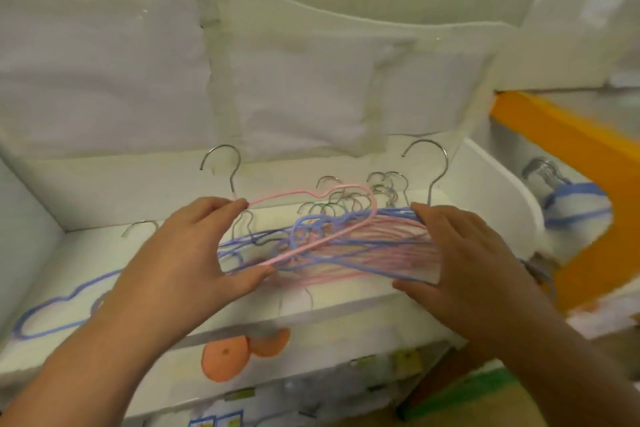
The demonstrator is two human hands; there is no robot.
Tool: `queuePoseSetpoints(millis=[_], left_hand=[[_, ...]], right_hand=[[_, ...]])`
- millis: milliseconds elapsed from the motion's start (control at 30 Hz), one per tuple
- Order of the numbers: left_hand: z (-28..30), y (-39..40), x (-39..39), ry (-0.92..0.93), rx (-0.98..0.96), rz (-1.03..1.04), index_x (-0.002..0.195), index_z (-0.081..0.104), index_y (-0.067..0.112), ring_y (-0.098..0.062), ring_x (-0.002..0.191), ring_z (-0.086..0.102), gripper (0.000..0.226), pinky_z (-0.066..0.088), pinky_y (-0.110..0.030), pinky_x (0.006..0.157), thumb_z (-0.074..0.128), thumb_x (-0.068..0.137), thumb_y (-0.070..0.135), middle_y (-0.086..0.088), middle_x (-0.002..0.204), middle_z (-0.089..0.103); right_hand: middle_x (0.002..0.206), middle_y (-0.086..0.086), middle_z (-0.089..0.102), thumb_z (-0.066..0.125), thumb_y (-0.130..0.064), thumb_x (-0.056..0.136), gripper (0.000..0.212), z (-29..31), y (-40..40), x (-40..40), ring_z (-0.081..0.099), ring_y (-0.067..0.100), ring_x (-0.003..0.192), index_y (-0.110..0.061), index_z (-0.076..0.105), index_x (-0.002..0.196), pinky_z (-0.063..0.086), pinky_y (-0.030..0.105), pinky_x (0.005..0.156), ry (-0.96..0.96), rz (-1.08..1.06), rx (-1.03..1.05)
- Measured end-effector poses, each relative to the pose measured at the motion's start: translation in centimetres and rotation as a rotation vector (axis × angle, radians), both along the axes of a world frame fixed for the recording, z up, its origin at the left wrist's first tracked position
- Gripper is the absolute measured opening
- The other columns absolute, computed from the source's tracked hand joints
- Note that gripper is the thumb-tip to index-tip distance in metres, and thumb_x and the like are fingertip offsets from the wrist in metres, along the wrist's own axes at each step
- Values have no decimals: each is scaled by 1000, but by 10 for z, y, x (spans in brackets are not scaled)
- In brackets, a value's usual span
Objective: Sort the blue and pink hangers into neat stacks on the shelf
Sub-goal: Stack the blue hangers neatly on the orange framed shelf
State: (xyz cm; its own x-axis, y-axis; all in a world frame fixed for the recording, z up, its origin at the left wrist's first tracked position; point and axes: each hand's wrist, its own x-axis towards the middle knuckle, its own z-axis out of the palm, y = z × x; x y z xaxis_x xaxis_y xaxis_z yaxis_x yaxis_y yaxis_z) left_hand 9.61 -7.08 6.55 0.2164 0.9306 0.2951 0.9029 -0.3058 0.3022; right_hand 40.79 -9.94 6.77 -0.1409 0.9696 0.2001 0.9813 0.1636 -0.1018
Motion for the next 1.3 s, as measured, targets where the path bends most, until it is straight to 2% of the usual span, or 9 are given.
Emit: queuePoseSetpoints(millis=[133, 333, 533, 600, 700, 767, 867, 1100, 1300], left_hand=[[4, -25, 64, 12, -1, -93, 132, 56, 22, -17, 108, 58, 86, 48, -33, 90, 51, 63, 74, 7, 122, 57], [5, -84, 188, 33, -17, -237, 138, 51, 29, -12, 123, 47, 93, 42, -33, 99, 45, 61, 81, 10, 134, 51], [5, -132, 310, 39, 15, -454, 140, 48, 28, -8, 121, 44, 92, 36, -24, 97, 45, 63, 80, 12, 132, 50], [5, -143, 347, 49, 14, -518, 140, 47, 29, -9, 119, 45, 92, 40, -26, 97, 44, 64, 80, 13, 130, 49], [1, -150, 398, 45, 10, -594, 140, 45, 31, -8, 117, 48, 89, 45, -28, 97, 48, 65, 79, 16, 129, 48], [-2, -148, 430, 48, -3, -625, 143, 41, 32, -7, 121, 45, 88, 42, -27, 100, 52, 67, 76, 16, 133, 45], [-8, -138, 477, 52, -21, -642, 146, 35, 33, -5, 125, 39, 87, 37, -24, 103, 53, 72, 74, 17, 138, 41], [-29, -72, 585, 3, -34, -567, 143, 38, 35, -7, 113, 47, 84, 47, -26, 88, 51, 73, 78, 14, 132, 48], [-34, -1, 669, 21, -83, -502, 120, 51, 38, -13, 100, 57, 76, 54, -37, 79, 30, 68, 88, 11, 114, 58]], right_hand=[[133, -5, 51, 70, -67, 66, 91, -4, -59, 65, 48, 19, 120, -25, 37, 139, 42, 35, 98, 30, -109, 30], [145, -11, 37, 63, -72, 72, 92, -5, -170, 175, 33, 14, 134, -29, 28, 146, 30, 31, 109, -7, -283, -41], [146, -15, 36, 55, -80, 68, 93, 0, -265, 275, 37, 14, 134, -37, 26, 145, 34, 37, 110, 12, -522, -75], [145, -18, 36, 48, -85, 63, 93, 1, -288, 303, 36, 12, 135, -42, 24, 143, 37, 39, 109, 33, -582, -88], [148, -21, 31, 53, -83, 64, 94, -1, -312, 341, 33, 10, 137, -45, 16, 142, 34, 35, 111, 46, -645, -127], [148, -23, 29, 56, -82, 64, 99, -4, -319, 363, 30, 9, 139, -44, 10, 143, 31, 32, 112, 63, -684, -147], [148, -21, 31, 57, -82, 64, 99, -9, -317, 396, 32, 8, 137, -41, 16, 143, 33, 29, 110, 58, -715, -176], [139, -18, 35, 65, -76, 63, 93, -10, -273, 486, 38, 11, 130, -40, 30, 142, 38, 27, 103, 32, -738, -208], [141, -17, 31, 63, -78, 62, 98, 3, -218, 566, 36, 10, 130, -38, 28, 144, 40, 30, 103, 29, -741, -203]])
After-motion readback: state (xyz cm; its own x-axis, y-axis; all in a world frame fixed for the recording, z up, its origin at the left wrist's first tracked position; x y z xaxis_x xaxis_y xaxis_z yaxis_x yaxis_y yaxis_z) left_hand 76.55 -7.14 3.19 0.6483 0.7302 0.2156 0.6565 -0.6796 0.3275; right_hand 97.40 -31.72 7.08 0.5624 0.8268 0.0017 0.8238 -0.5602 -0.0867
